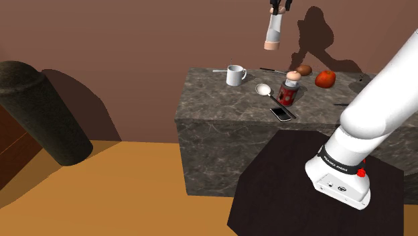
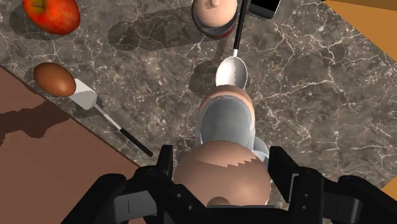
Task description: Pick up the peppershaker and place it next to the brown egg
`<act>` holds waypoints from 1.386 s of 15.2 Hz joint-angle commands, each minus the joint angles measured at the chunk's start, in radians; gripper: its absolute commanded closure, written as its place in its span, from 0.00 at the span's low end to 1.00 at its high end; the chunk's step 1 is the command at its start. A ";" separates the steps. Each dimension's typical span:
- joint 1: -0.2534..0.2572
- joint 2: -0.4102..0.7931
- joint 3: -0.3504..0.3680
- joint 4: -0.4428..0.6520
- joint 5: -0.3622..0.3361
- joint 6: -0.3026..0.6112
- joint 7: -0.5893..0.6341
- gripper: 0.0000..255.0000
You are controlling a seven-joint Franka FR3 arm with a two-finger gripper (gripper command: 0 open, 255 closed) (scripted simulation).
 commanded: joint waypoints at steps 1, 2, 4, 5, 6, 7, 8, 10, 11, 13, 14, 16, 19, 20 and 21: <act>-0.023 -0.002 -0.026 -0.001 0.000 0.007 -0.050 1.00; -0.034 0.000 -0.039 0.000 0.000 0.011 -0.074 1.00; -0.057 0.006 -0.066 0.006 0.002 0.018 -0.123 1.00; -0.069 0.010 -0.079 0.011 0.003 0.022 -0.148 1.00; -0.081 0.016 -0.092 0.017 0.005 0.025 -0.173 1.00; -0.093 0.023 -0.106 0.025 0.008 0.028 -0.198 1.00; -0.105 0.032 -0.119 0.034 0.011 0.031 -0.224 1.00; -0.131 0.052 -0.146 0.056 0.020 0.035 -0.275 1.00; -0.144 0.063 -0.159 0.069 0.025 0.037 -0.301 1.00; -0.171 0.091 -0.185 0.099 0.039 0.039 -0.353 1.00; -0.185 0.107 -0.198 0.117 0.047 0.039 -0.380 1.00; -0.216 0.142 -0.223 0.157 0.066 0.038 -0.433 1.00; -0.267 0.207 -0.258 0.232 0.102 0.030 -0.514 1.00; -0.286 0.231 -0.268 0.262 0.116 0.025 -0.541 1.00; -0.307 0.257 -0.278 0.294 0.131 0.020 -0.568 1.00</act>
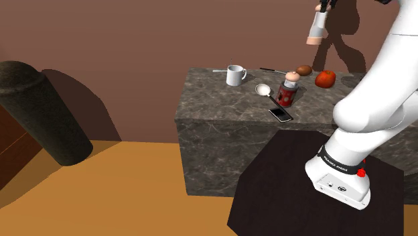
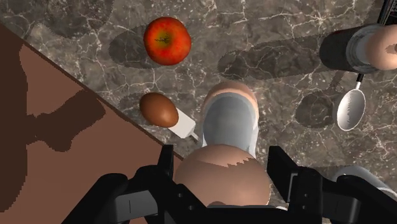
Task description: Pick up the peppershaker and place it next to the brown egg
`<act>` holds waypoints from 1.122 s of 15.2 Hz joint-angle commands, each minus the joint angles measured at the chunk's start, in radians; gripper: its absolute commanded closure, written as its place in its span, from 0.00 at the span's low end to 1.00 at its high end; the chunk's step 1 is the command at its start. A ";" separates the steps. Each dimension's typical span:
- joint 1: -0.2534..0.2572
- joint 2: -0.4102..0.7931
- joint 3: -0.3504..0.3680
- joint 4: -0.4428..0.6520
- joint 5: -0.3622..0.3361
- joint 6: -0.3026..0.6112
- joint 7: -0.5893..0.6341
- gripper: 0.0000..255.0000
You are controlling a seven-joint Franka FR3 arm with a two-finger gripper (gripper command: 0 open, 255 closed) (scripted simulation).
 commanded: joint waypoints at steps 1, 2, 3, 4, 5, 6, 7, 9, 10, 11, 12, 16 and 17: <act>-0.041 0.050 -0.019 0.064 0.030 -0.013 -0.055 1.00; -0.065 0.080 -0.026 0.102 0.047 -0.022 -0.081 1.00; -0.090 0.112 -0.034 0.144 0.066 -0.032 -0.107 1.00; -0.118 0.146 -0.040 0.190 0.085 -0.045 -0.132 1.00; -0.147 0.183 -0.044 0.241 0.106 -0.061 -0.156 1.00; -0.165 0.203 -0.045 0.271 0.117 -0.070 -0.169 1.00; -0.159 0.192 -0.044 0.239 0.111 -0.050 -0.166 1.00; -0.147 0.171 -0.044 0.181 0.101 -0.011 -0.161 1.00; -0.141 0.163 -0.044 0.154 0.097 0.007 -0.159 1.00; -0.136 0.154 -0.044 0.128 0.093 0.025 -0.156 1.00; -0.132 0.147 -0.044 0.104 0.089 0.043 -0.154 1.00; -0.118 0.122 -0.043 0.014 0.077 0.109 -0.146 1.00; -0.115 0.118 -0.043 -0.006 0.074 0.125 -0.144 1.00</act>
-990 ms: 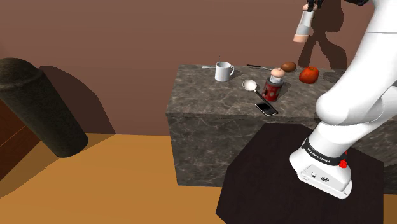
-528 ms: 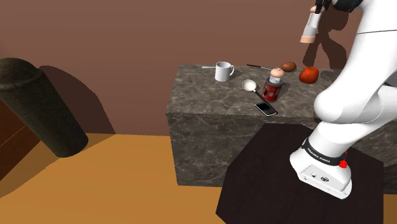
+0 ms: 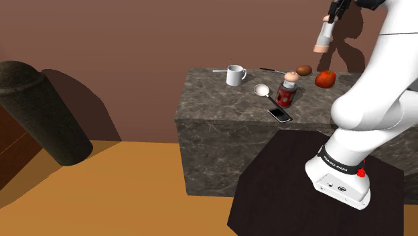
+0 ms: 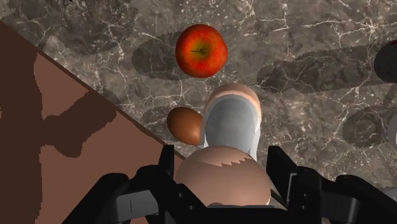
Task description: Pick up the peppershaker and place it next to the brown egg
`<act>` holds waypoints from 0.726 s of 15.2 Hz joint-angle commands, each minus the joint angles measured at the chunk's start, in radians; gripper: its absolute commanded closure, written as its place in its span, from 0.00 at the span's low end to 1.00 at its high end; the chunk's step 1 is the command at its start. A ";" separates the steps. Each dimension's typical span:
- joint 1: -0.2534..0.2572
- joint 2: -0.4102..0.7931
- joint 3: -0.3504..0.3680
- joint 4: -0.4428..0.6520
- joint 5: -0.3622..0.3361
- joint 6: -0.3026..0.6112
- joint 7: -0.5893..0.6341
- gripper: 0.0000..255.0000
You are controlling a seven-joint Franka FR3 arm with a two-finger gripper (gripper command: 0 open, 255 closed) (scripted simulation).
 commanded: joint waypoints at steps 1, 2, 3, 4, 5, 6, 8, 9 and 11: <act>0.004 -0.008 0.000 -0.039 -0.004 0.032 0.003 1.00; 0.007 -0.012 0.001 -0.058 -0.006 0.047 0.004 1.00; 0.009 -0.016 0.001 -0.076 -0.008 0.062 0.006 1.00; 0.011 -0.019 0.001 -0.094 -0.009 0.077 0.008 1.00; 0.013 -0.022 0.002 -0.112 -0.011 0.092 0.009 1.00; 0.015 -0.025 0.002 -0.129 -0.012 0.106 0.011 1.00; 0.018 -0.029 0.002 -0.162 -0.015 0.135 0.013 1.00; 0.019 -0.031 0.003 -0.177 -0.016 0.149 0.015 1.00; 0.022 -0.033 0.003 -0.208 -0.017 0.177 0.017 1.00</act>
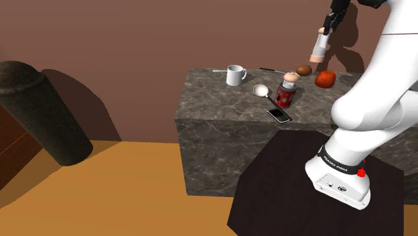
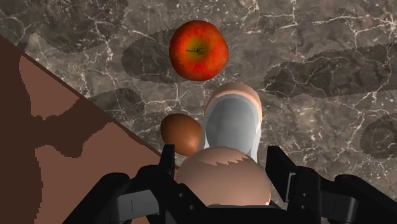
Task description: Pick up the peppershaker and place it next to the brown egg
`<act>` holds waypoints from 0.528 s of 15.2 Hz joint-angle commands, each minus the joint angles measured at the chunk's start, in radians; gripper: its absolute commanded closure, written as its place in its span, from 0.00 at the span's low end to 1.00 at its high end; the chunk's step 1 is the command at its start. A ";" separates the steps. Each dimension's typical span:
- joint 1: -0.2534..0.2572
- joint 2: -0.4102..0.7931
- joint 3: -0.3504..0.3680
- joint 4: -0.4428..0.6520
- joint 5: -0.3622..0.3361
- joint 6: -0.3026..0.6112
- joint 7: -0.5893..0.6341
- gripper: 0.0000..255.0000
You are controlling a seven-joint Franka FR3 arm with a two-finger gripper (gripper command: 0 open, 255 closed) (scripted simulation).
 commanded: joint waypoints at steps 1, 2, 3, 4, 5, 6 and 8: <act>0.003 -0.003 0.001 -0.033 -0.002 0.030 0.004 1.00; 0.004 -0.003 0.001 -0.047 -0.002 0.044 0.005 1.00; 0.005 -0.004 0.002 -0.061 -0.002 0.058 0.006 1.00; 0.006 -0.004 0.002 -0.074 -0.002 0.071 0.006 1.00; 0.007 -0.003 0.002 -0.087 -0.002 0.084 0.007 1.00; 0.007 -0.003 0.003 -0.100 -0.002 0.097 0.008 1.00; 0.008 -0.001 0.004 -0.124 -0.002 0.124 0.009 1.00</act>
